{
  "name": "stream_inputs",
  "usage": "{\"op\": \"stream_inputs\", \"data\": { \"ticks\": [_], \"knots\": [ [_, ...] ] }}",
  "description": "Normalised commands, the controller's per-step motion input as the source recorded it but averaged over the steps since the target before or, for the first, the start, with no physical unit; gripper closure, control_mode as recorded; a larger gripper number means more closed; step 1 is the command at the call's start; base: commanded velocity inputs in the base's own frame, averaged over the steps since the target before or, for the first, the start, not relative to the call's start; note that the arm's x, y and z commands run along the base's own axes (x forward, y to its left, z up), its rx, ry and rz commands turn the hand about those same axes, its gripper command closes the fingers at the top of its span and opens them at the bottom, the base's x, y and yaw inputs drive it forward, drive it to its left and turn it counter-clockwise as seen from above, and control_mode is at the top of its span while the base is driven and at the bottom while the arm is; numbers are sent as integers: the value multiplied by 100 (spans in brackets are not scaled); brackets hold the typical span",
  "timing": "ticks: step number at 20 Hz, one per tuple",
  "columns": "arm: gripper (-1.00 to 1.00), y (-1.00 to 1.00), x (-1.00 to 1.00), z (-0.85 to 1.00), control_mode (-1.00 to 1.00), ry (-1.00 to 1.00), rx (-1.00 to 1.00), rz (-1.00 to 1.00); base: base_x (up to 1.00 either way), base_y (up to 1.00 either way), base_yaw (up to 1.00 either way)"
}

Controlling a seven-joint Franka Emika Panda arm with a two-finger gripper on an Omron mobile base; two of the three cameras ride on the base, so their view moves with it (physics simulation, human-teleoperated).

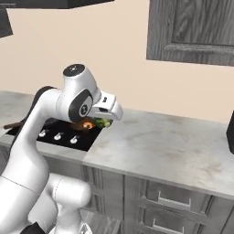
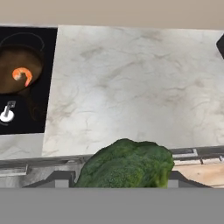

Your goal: Place both pans onto different burners. Then place the broccoli and the shrimp on different pans.

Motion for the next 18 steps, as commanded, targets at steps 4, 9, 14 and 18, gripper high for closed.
{"op": "stream_inputs", "data": {
  "ticks": [4, 9, 14, 18],
  "knots": [
    [100, 0, 0, 0, 100, 0, 0, 0, 47, 16, 19],
    [100, 0, 0, 0, 100, 0, 0, 0, 67, 1, 57],
    [100, 0, 0, 0, 100, 0, 0, 0, 36, 15, 54],
    [100, 0, 0, 0, 100, 0, 0, 0, 0, 57, 39]
  ]
}}
